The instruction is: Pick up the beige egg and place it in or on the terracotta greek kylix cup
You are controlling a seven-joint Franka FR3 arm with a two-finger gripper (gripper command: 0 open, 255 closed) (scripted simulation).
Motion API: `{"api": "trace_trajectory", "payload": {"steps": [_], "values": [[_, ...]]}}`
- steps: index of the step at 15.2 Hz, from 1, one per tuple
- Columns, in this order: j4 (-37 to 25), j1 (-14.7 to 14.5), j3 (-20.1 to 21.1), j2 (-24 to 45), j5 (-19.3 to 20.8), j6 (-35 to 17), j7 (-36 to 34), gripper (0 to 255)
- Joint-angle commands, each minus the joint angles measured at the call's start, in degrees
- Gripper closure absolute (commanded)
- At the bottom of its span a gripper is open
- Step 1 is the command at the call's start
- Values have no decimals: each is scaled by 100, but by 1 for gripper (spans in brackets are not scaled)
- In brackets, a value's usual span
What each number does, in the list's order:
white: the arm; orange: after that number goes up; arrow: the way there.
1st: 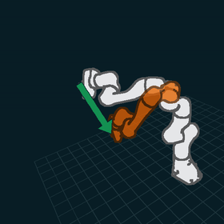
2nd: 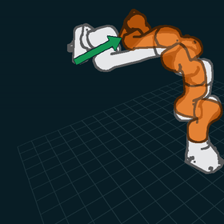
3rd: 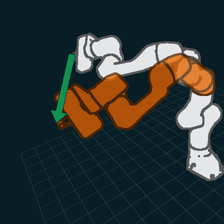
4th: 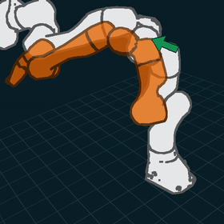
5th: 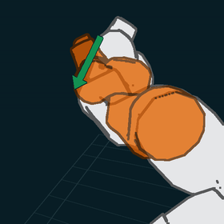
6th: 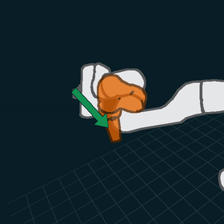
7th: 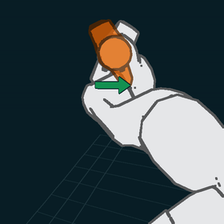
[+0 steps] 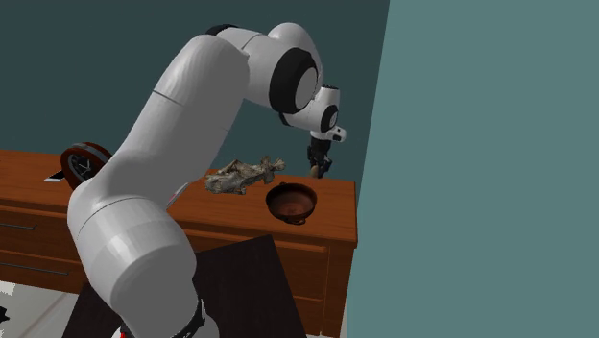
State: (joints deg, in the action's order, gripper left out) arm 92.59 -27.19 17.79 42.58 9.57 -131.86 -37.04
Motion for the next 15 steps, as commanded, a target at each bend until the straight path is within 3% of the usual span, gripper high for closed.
{"api": "trace_trajectory", "payload": {"steps": [1,13,15], "values": [[-11,16,24,-96,-26,107,9,255],[-60,102,147,-625,-172,677,52,255],[676,209,218,-1064,-251,372,35,255]]}}
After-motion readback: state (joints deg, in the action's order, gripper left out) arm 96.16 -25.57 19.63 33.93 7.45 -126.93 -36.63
